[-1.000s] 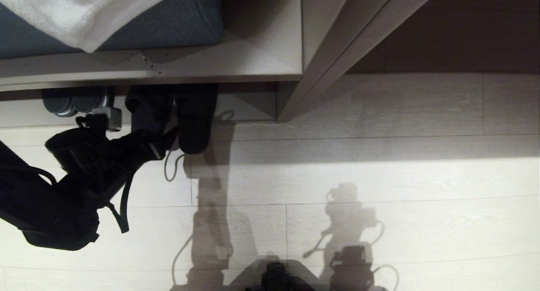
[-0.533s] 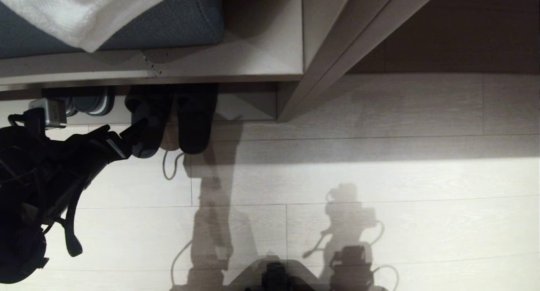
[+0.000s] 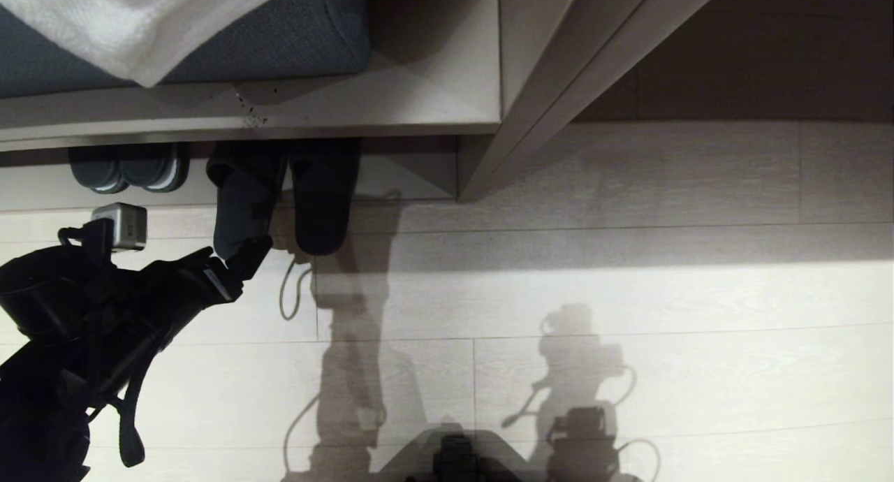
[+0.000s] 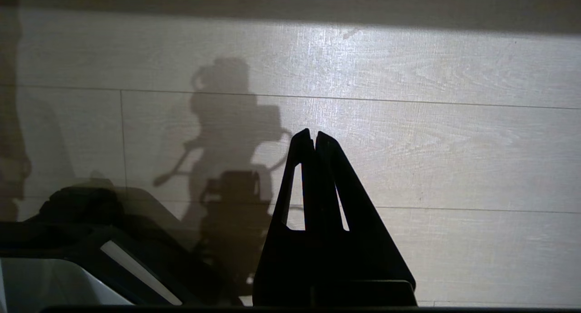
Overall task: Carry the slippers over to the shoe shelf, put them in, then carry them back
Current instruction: Pick up the slippers in the shoe cabinet
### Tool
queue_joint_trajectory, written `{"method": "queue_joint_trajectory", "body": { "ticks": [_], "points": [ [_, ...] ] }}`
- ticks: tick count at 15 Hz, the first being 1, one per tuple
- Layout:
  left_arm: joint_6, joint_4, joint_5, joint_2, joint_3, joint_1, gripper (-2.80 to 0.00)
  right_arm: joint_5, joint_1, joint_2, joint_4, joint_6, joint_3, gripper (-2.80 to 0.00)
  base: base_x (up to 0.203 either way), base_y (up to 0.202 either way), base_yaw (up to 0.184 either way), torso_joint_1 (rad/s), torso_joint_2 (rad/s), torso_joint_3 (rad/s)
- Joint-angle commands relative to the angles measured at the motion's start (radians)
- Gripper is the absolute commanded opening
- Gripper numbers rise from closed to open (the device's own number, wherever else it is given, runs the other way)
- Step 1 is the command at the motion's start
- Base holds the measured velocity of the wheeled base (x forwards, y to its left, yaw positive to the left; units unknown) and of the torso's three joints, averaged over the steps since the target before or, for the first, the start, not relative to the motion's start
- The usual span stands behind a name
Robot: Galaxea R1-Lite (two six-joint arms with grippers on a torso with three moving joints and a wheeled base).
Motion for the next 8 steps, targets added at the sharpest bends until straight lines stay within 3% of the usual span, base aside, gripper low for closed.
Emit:
{"method": "queue_joint_trajectory", "body": {
  "ticks": [1,8],
  "points": [
    [-0.006,-0.009,-0.001,0.066,-0.019,-0.006,0.00,0.000,0.000,-0.039,0.000,-0.001,0.040,-2.80,0.000,0.000,0.000,0.000,0.00,0.000],
    [-0.013,-0.005,0.004,0.153,-0.120,-0.020,0.00,0.000,0.000,-0.039,0.000,-0.001,0.040,-2.80,0.000,0.000,0.000,0.000,0.00,0.000]
  ]
}}
